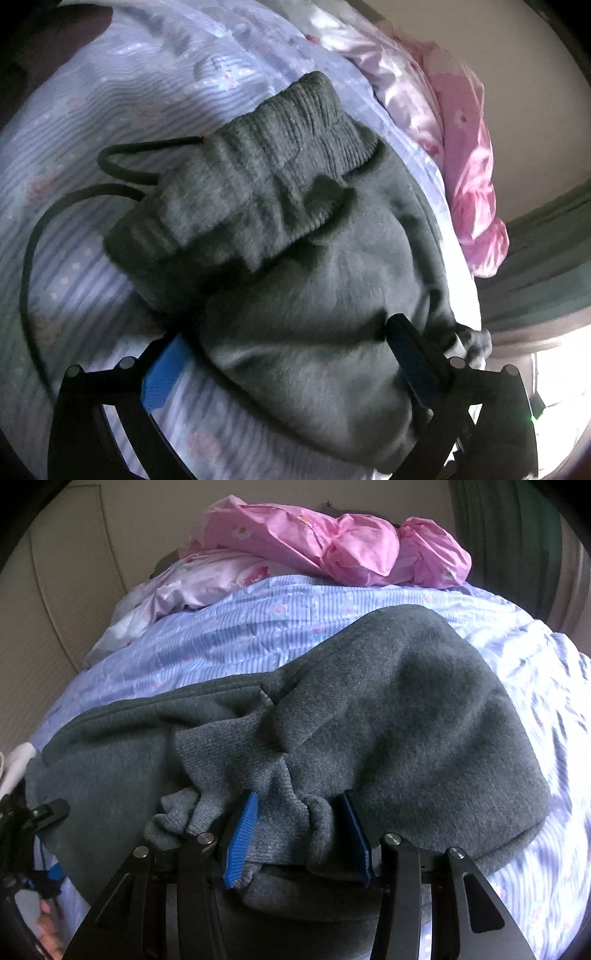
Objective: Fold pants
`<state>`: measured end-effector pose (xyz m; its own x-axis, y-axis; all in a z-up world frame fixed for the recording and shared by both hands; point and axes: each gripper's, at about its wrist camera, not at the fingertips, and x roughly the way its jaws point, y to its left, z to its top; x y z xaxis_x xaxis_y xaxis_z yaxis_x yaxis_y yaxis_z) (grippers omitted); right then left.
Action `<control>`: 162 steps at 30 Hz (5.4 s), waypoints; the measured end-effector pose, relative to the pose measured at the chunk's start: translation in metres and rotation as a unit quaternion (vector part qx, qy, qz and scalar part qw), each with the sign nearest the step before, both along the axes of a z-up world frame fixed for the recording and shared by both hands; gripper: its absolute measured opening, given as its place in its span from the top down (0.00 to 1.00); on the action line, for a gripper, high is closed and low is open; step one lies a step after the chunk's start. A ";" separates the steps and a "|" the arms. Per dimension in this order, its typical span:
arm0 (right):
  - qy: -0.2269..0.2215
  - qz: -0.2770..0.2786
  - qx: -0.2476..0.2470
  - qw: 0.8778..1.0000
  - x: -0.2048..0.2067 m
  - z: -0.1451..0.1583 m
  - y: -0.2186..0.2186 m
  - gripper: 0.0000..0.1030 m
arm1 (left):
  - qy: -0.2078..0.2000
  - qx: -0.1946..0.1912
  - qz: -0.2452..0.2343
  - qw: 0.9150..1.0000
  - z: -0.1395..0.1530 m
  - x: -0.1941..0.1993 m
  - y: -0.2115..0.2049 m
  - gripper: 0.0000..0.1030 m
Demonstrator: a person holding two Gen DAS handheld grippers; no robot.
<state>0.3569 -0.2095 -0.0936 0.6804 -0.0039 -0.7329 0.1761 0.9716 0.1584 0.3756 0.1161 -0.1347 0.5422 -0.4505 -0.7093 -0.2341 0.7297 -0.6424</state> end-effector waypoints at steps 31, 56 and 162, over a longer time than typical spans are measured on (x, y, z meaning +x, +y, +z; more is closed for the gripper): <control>0.014 0.026 -0.012 1.000 0.002 0.003 0.001 0.53 | -0.036 0.091 0.021 0.995 0.044 -0.007 -0.020 0.66; 0.070 -0.039 0.060 0.995 -0.033 0.032 -0.225 0.53 | -0.295 0.488 -0.247 0.783 0.127 -0.064 -0.397 0.70; -0.048 -0.084 0.083 0.992 -0.098 0.070 -0.204 0.14 | -0.204 0.258 -0.172 0.929 0.140 -0.056 -0.221 0.19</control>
